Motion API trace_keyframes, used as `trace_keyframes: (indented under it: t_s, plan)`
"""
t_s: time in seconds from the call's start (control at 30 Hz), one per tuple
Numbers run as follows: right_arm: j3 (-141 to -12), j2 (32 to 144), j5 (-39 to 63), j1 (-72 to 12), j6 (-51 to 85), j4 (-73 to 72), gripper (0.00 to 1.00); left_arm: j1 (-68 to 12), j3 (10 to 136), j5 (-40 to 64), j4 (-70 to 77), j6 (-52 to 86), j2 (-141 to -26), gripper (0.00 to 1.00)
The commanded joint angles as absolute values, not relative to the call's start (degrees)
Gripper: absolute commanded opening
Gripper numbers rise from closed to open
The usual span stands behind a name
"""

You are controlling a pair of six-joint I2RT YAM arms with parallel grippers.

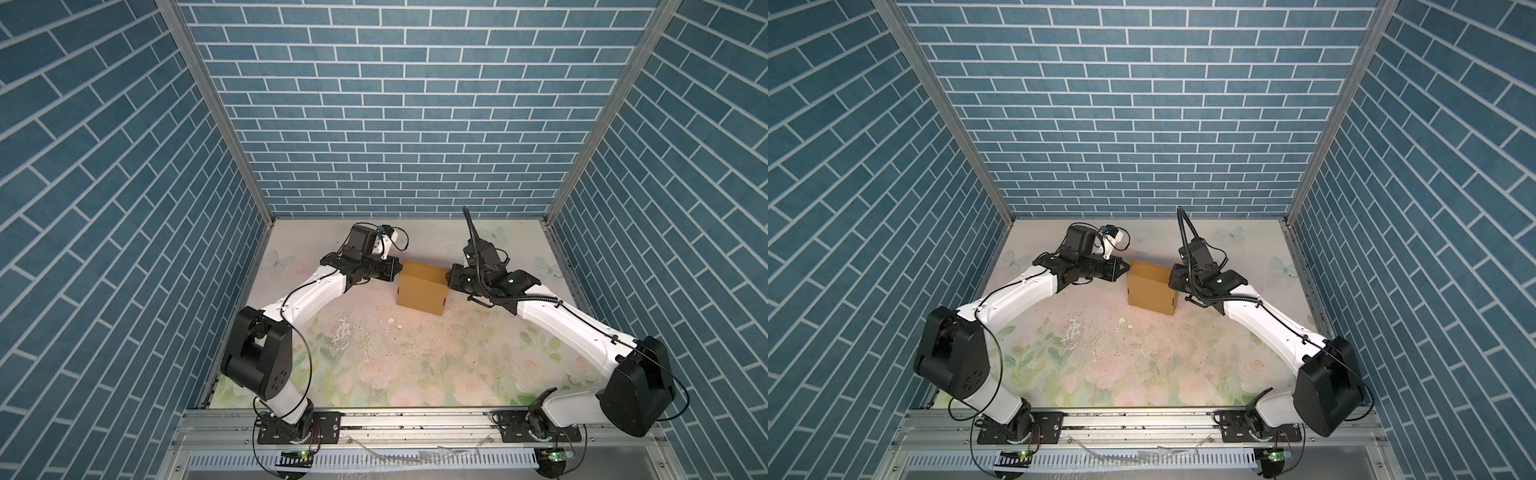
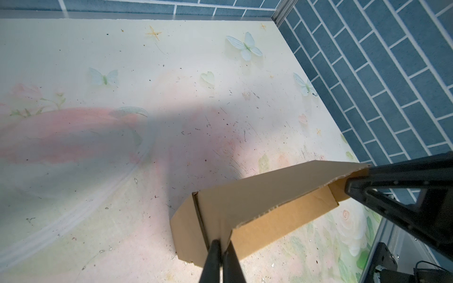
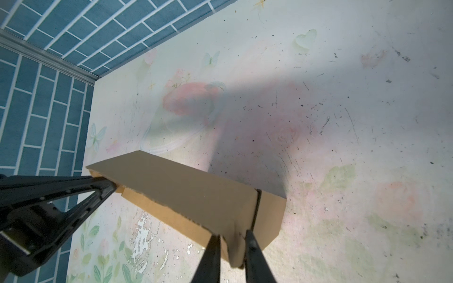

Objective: Assemble paper box
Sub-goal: Fold and tuck the lid into the gap.

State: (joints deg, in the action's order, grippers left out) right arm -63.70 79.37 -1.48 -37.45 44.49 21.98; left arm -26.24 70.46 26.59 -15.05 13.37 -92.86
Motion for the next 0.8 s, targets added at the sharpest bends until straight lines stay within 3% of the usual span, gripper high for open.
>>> trace_keyframes:
  t_s: [0.0,0.33,0.77]
  plan:
    - [-64.2,77.0,-1.0,-37.7,42.7,23.4,0.22,-27.1,69.0,25.9,-18.9,12.4,-95.2,0.07]
    - [-69.0,73.6,-4.7,-37.6,35.5,26.5,0.25,-27.1,68.5,25.9,-18.8,11.5,-94.9,0.07]
    - [-88.6,93.6,6.8,-37.0,19.8,31.5,0.23,-27.1,67.3,25.8,-17.6,11.3,-94.6,0.07]
